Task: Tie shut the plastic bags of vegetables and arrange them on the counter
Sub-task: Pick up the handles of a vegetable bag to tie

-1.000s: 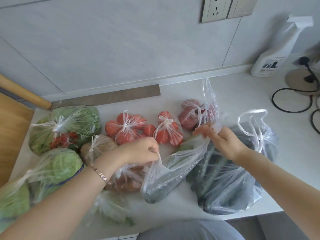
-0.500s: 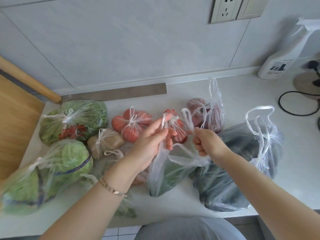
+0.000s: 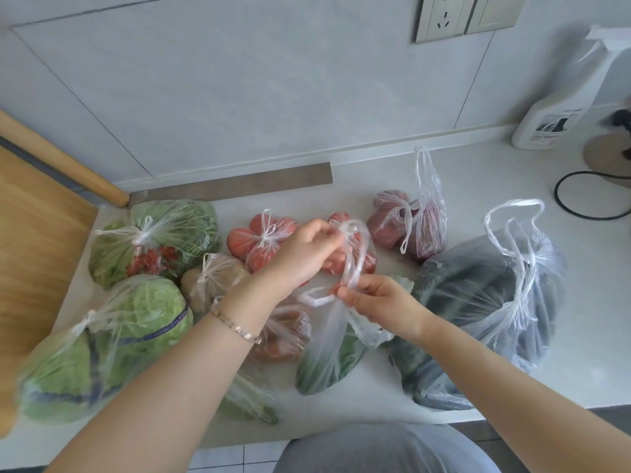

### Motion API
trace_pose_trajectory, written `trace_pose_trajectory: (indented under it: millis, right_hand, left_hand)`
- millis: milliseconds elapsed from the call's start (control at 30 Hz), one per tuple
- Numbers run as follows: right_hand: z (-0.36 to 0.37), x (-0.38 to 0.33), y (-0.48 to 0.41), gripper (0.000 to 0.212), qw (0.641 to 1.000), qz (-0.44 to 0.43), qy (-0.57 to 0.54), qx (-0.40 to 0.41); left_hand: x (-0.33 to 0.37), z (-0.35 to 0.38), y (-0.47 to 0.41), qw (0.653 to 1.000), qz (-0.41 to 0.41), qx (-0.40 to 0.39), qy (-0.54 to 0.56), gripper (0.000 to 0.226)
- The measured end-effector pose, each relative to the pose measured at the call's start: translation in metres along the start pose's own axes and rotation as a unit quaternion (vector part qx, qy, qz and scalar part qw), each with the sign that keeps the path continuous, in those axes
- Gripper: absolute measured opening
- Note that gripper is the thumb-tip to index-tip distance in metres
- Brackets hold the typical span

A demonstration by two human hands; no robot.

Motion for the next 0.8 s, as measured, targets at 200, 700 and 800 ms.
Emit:
trace_pose_trajectory:
  millis: [200, 700, 800]
  right_hand:
    - [-0.019, 0.017, -0.006, 0.033, 0.994, 0.05, -0.025, 0.09]
    - [-0.041, 0.021, -0.016, 0.015, 0.956, -0.018, 0.125, 0.264]
    - [-0.04, 0.017, -0.016, 0.032, 0.954, -0.053, 0.162, 0.246]
  left_hand:
    - [-0.021, 0.015, 0.032, 0.959, 0.107, -0.097, -0.244, 0.027]
    - [-0.055, 0.046, 0.037, 0.999, -0.025, -0.003, 0.036, 0.026]
    - [-0.051, 0.047, 0.037, 0.998, -0.017, -0.015, 0.059, 0.028]
Point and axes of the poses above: each hand's wrist, its own y-axis away from the middle knuckle, its own z-axis out of the palm, x = y × z, the point moved 5 cm from there along -y, towards the middle knuckle, and after that the axes turned 11 degrees about x, right-handed, at the moved point
